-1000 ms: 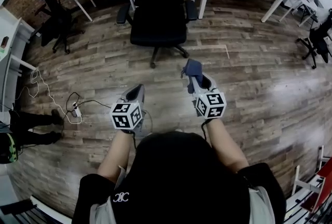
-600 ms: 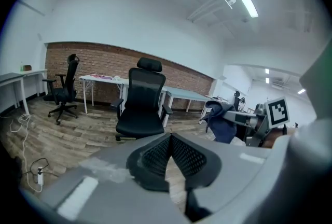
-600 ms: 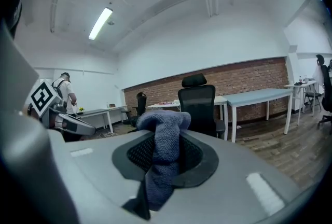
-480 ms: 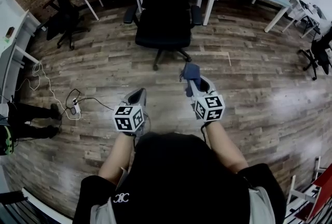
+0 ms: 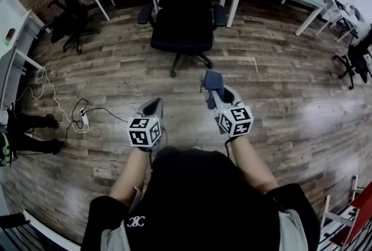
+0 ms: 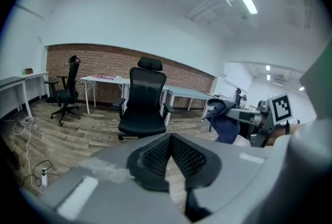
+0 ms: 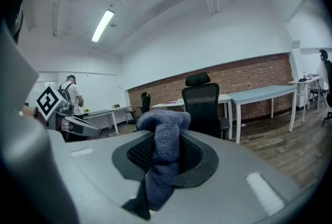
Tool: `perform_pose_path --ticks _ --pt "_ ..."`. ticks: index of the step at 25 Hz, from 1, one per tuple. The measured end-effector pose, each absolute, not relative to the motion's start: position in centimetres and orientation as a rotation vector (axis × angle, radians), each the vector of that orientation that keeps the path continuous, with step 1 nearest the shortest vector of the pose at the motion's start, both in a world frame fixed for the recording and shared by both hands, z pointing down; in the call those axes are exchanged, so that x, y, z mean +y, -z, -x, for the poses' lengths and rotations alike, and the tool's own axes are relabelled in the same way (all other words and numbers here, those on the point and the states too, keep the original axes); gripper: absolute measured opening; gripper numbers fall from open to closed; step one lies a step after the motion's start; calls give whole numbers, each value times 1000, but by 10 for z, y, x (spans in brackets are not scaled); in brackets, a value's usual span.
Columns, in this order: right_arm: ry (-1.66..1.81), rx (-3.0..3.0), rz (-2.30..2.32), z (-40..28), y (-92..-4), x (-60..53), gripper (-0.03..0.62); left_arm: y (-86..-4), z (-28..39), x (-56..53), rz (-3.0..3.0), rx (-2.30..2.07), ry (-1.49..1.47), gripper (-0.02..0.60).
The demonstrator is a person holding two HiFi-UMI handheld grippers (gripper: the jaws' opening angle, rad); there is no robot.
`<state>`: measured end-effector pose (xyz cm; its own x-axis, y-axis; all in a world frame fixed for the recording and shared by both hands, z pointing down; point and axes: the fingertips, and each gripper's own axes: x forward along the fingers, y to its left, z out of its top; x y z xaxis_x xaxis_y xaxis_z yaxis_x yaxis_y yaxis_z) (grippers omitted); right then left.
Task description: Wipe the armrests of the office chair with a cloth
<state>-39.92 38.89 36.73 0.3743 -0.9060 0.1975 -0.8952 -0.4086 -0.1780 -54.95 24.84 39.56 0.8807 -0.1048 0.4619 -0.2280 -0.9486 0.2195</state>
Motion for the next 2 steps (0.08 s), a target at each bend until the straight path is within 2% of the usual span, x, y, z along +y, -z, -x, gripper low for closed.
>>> perform_pose_path --ticks 2 --pt "420 1691 2571 401 -370 393 80 -395 551 248 -2783 -265 -656 6"
